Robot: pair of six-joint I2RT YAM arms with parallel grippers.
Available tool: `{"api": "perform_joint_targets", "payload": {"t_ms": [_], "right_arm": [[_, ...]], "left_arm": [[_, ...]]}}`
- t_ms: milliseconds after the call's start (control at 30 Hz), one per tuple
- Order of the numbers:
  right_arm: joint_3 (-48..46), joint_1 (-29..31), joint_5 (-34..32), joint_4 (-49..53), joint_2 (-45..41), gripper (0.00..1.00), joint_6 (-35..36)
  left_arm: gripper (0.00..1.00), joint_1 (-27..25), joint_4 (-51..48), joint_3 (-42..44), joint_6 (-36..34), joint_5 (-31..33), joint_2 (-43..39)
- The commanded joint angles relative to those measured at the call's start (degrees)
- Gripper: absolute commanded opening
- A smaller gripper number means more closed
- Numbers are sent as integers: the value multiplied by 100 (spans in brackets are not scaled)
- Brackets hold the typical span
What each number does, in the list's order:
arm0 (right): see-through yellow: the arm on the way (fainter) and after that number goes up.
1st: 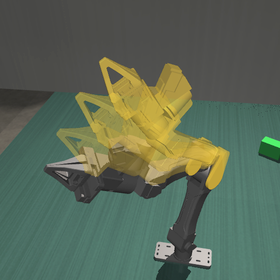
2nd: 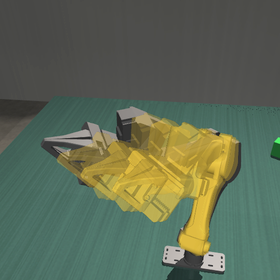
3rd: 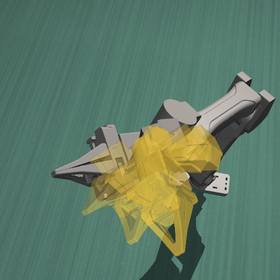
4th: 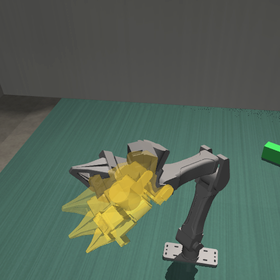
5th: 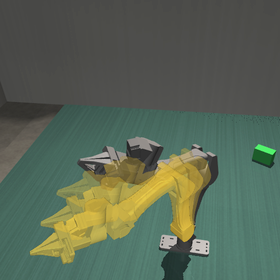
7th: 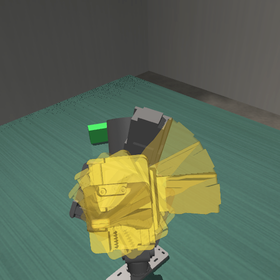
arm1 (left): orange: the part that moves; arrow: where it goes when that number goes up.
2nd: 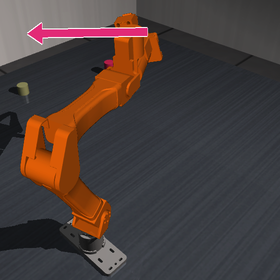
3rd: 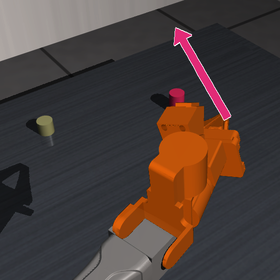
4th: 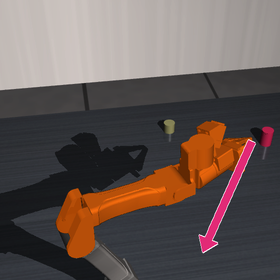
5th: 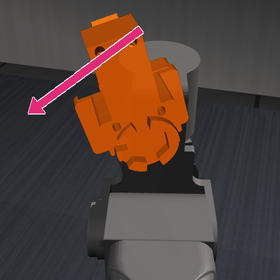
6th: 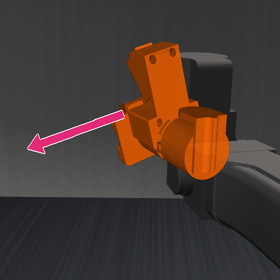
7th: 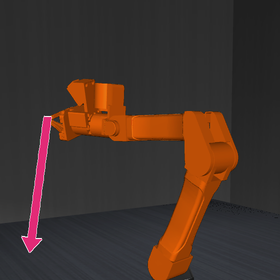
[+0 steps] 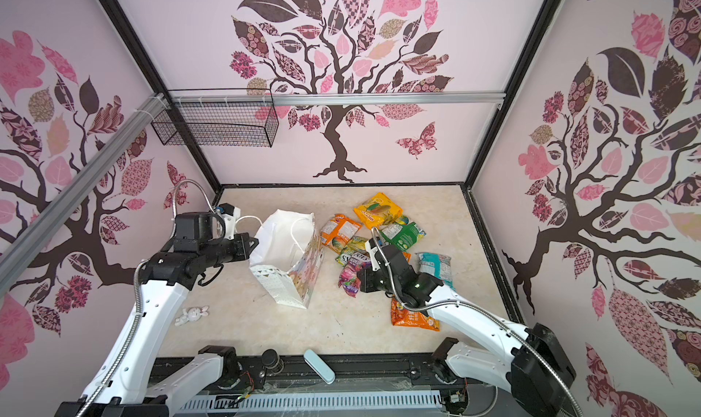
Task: Place the snacks into the paper bag
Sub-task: 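Grasp the purple Fox's Berries bag with the right gripper, then lift the purple bag and carry it over the paper bag with the right gripper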
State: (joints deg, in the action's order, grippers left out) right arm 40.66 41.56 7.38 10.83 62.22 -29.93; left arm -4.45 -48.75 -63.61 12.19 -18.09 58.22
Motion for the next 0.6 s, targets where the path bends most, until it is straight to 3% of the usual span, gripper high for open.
{"api": "perform_joint_targets", "payload": {"t_ms": [0, 567], "right_arm": [[648, 10, -223, 341, -284, 0, 333], [3284, 22, -527, 1785, 129, 0, 1030]], "left_arm": [[0, -13, -221, -45, -45, 33, -12], [0, -17, -223, -91, -53, 7, 57]]}}
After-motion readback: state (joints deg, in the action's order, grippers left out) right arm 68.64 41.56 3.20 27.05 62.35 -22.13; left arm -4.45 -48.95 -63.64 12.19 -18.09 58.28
